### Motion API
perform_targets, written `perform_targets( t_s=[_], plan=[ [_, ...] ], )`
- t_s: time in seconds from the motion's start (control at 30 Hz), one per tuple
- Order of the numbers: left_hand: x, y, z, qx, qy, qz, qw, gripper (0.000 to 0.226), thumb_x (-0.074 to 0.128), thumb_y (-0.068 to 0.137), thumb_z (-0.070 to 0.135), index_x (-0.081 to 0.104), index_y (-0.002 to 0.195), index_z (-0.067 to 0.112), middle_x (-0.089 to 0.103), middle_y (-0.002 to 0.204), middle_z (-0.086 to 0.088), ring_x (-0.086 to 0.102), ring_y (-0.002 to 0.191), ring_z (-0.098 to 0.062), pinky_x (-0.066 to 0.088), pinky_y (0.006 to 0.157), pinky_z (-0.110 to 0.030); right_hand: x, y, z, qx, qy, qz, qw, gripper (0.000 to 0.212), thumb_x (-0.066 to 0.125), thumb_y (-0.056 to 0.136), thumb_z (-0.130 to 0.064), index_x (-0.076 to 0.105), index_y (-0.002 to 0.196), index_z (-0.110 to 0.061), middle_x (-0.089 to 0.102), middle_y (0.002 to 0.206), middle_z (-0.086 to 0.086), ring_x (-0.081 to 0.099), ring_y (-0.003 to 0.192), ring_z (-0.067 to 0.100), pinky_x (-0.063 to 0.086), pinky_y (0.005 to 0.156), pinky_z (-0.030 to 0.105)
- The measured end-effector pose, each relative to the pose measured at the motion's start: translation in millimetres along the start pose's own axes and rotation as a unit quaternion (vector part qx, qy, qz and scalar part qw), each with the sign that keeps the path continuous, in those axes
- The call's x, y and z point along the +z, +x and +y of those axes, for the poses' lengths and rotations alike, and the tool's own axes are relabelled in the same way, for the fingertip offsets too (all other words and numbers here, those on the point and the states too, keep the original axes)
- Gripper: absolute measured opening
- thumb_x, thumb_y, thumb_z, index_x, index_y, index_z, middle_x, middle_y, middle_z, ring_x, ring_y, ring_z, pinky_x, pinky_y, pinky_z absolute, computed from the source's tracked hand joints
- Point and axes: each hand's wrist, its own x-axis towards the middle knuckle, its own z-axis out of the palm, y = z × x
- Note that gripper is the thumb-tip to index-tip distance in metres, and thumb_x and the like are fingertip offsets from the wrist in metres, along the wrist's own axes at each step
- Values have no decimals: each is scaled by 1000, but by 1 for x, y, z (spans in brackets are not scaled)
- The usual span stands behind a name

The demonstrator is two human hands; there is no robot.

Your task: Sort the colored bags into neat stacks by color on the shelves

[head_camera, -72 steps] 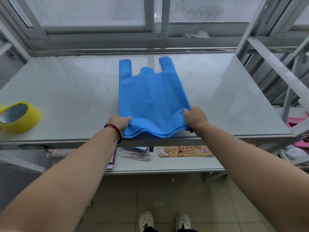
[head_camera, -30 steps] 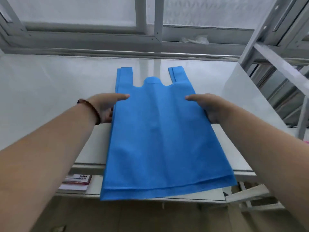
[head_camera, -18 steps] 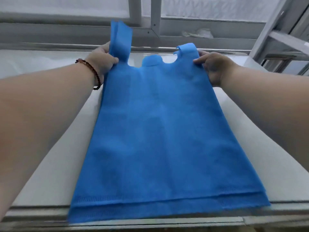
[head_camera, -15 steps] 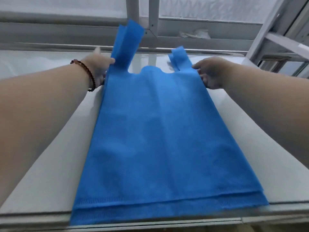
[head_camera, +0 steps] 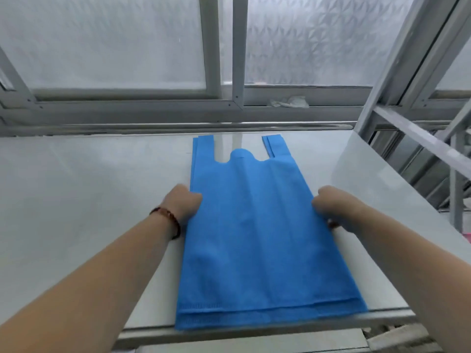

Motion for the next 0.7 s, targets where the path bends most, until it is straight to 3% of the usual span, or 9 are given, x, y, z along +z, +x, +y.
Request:
perform_targets(
  t_s=[0.1, 0.17, 0.23, 0.3, 0.33, 0.4, 0.5, 0.63, 0.7],
  plan=[
    [3, -75, -29, 6, -37, -15, 999, 41, 53, 80, 26, 60, 115, 5, 70, 111, -13, 66, 103, -28, 51, 89, -35, 2, -53, 31, -9, -6, -40, 999, 30, 38, 83, 2, 63, 99, 2, 66, 97, 18, 65, 90, 33, 56, 73, 41],
    [8, -120, -50, -17, -57, 23, 998, 39, 54, 84, 24, 55, 121, 11, 69, 111, -5, 67, 98, -24, 52, 83, -33, 4, -89, 49, -43, -24, -54, 997, 36, 40, 85, 1, 65, 109, -6, 69, 89, 2, 64, 82, 19, 52, 73, 32],
    [16, -153, -57, -54, -118, 36, 991, 31, 49, 91, 16, 51, 122, 17, 66, 107, 0, 69, 74, -17, 54, 60, -29, 8, -119, 63, -55, -24, -64, 996, 35, 39, 88, 0, 62, 110, -16, 60, 72, -7, 56, 62, 9, 44, 57, 20],
    [25, -171, -55, -56, -141, 20, 988, 22, 44, 93, 12, 50, 112, 21, 66, 89, 2, 64, 46, -11, 46, 38, -21, 16, -136, 73, -54, 16, -55, 997, 30, 41, 90, -1, 61, 105, -15, 59, 67, -2, 55, 54, 11, 46, 55, 22],
    [29, -171, -56, -53, -135, 22, 989, 21, 42, 93, 10, 51, 109, 19, 66, 79, 2, 61, 41, -11, 47, 38, -21, 19, -140, 76, -48, 52, -34, 997, 28, 42, 89, 0, 63, 103, -12, 60, 66, 1, 57, 53, 13, 49, 58, 27],
    [34, -164, -56, -69, -140, 39, 987, 22, 41, 91, 5, 57, 105, 11, 64, 66, -3, 58, 40, -11, 51, 47, -26, 23, -138, 80, -13, 149, 7, 989, 27, 45, 88, 3, 68, 99, -6, 61, 66, 6, 59, 51, 13, 52, 59, 29],
    [35, -151, -58, -105, -202, 47, 972, 24, 40, 90, -1, 61, 101, 2, 63, 67, -5, 59, 44, -7, 45, 42, -22, 28, -133, 79, 42, 264, 34, 963, 25, 47, 85, 6, 72, 90, 3, 62, 68, 12, 59, 46, 10, 53, 51, 21],
    [36, -147, -58, -144, -264, 47, 953, 24, 39, 91, -4, 60, 102, -3, 64, 75, -11, 63, 47, -11, 48, 37, -21, 31, -127, 78, 77, 311, 50, 946, 25, 52, 82, 6, 72, 75, -6, 65, 60, 10, 61, 48, 14, 54, 53, 23],
    [33, -152, -61, -157, -262, 68, 950, 25, 41, 91, -1, 58, 109, -4, 67, 80, -17, 63, 53, -18, 52, 45, -25, 37, -130, 89, 77, 308, 71, 946, 19, 55, 81, 4, 73, 80, -1, 66, 61, 8, 63, 54, 17, 56, 61, 27]
  ],
)
